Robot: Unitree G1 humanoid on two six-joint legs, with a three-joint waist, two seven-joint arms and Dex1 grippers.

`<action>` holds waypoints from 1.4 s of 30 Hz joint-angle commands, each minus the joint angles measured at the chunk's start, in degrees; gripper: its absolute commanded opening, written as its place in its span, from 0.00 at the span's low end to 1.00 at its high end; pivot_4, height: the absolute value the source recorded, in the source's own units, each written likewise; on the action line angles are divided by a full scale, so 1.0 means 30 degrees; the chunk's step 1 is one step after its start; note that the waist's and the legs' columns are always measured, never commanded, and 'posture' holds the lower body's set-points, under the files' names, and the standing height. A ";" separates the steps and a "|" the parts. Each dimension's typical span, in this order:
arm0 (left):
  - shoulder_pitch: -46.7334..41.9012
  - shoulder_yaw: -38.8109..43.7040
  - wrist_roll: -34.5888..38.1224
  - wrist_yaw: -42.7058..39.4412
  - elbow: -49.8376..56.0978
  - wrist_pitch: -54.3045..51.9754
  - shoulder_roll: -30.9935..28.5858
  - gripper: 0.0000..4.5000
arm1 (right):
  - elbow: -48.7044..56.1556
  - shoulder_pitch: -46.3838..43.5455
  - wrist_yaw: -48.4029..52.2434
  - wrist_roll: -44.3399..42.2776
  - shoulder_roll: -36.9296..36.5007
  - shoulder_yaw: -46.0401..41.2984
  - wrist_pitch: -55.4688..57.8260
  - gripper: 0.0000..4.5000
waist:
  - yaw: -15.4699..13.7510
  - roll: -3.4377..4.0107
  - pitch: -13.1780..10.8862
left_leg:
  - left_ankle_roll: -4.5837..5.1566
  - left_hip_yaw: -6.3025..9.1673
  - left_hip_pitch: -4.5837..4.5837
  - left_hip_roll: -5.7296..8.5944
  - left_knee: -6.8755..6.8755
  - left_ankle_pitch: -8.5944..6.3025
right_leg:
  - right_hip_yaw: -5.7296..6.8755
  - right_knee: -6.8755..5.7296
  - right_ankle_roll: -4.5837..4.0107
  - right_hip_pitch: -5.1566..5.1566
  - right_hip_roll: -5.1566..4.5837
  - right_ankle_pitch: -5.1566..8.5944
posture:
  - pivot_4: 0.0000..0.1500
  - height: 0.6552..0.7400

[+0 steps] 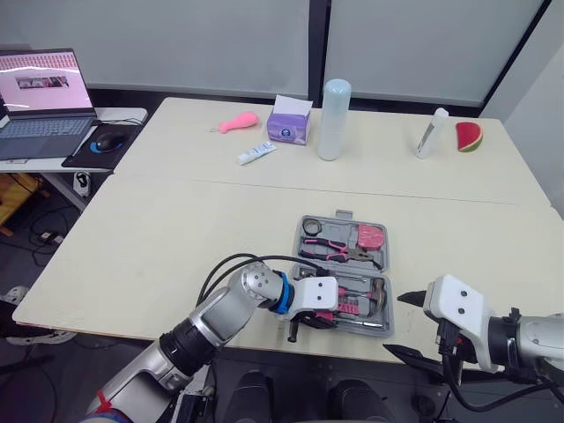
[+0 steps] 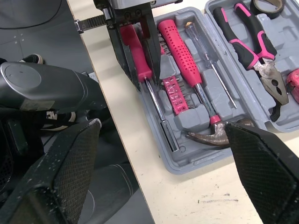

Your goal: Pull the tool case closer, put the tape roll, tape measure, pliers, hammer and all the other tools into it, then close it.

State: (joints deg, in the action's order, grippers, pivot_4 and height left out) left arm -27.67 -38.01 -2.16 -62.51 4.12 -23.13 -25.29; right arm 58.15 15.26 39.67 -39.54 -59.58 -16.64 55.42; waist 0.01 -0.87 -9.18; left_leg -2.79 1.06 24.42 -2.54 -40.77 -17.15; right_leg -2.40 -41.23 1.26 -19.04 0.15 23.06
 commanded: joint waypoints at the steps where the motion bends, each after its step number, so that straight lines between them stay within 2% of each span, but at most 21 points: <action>1: -0.0289 0.0173 -0.0245 0.0163 0.0145 0.0457 0.0240 0.14 | 0.0617 0.0105 -0.0091 -0.0113 -0.0201 -0.0070 -0.0371 1.00 | 0.0002 0.0000 0.0000 | 0.0000 0.0001 0.0000 0.0000 0.0000 0.0000 | 0.0000 0.0000 0.0000 0.0000 0.0000 0.0000 | 1.00 0.53; 22: -0.0294 0.0173 -0.0125 -0.0439 0.0449 -0.0181 0.0426 0.14 | 0.0617 0.0180 -0.0482 -0.0559 -0.0364 -0.0127 -0.0419 1.00 | 0.0005 0.0000 0.0001 | 0.0000 0.0001 0.0000 0.0000 0.0000 0.0000 | 0.0001 0.0000 0.0000 0.0001 0.0001 0.0000 | 1.00 0.53; 23: -0.0306 0.0284 -0.0054 -0.0348 0.0487 -0.0228 0.0518 0.26 | 0.0617 0.0186 -0.0506 -0.0580 -0.0373 -0.0124 -0.0425 1.00 | 0.0006 0.0000 0.0001 | 0.0000 0.0001 0.0000 0.0000 0.0000 0.0000 | 0.0001 -0.0001 0.0000 0.0001 0.0001 0.0000 | 1.00 0.53; 26: -0.0456 0.0526 0.0092 -0.0301 0.0729 -0.0296 0.0627 0.41 | 0.0617 0.0215 -0.0578 -0.0667 -0.0407 -0.0138 -0.0452 1.00 | 0.0004 0.0001 0.0000 | 0.0000 0.0001 0.0000 0.0000 0.0000 0.0000 | 0.0001 0.0000 0.0000 0.0001 0.0001 0.0000 | 1.00 0.53; 33: -0.0770 0.2151 0.1672 -0.0659 0.2594 -0.2493 0.0117 0.87 | 0.0617 0.0368 -0.0994 -0.1144 -0.0436 -0.0205 -0.0616 1.00 | 0.0016 0.0000 0.0000 | -0.0001 0.0007 0.0005 -0.0002 -0.0001 0.0000 | 0.0005 -0.0001 0.0000 0.0002 0.0001 0.0000 | 1.00 0.53; 37: -0.0936 0.2804 0.2145 -0.1338 0.2099 -0.1231 -0.0755 0.87 | 0.0617 0.0259 -0.1248 -0.1241 -0.0360 -0.0136 -0.0663 1.00 | 0.0028 0.0006 0.0004 | -0.0003 0.0005 -0.0001 -0.0007 0.0000 0.0002 | 0.0003 -0.0002 0.0000 0.0002 0.0005 0.0000 | 1.00 0.53; 40: -0.1150 0.2690 0.2247 -0.2152 0.1227 -0.0441 -0.1164 0.74 | 0.0617 -0.0034 -0.1367 -0.1206 -0.0275 0.0022 -0.0548 1.00 | -0.0001 0.0002 0.0002 | -0.0004 0.0003 0.0001 0.0004 -0.0003 0.0002 | 0.0003 0.0001 0.0001 0.0004 0.0000 0.0000 | 1.00 0.53; 42: -0.1221 0.2424 0.2120 -0.2634 0.0870 0.0061 -0.1354 0.61 | 0.0617 -0.0116 -0.1367 -0.1187 -0.0240 0.0019 -0.0495 1.00 | 0.0002 0.0004 0.0002 | -0.0003 0.0004 0.0002 0.0002 -0.0004 0.0002 | 0.0006 0.0004 0.0000 0.0002 0.0000 0.0000 | 1.00 0.53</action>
State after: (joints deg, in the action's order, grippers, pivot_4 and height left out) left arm -30.44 -30.23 3.85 -68.97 6.27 -24.89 -29.22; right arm 58.15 15.13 35.91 -42.37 -60.28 -16.41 54.30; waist 0.02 -0.86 -9.17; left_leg -2.80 1.08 24.43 -2.54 -40.78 -17.14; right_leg -2.37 -41.22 1.26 -19.03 0.15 23.06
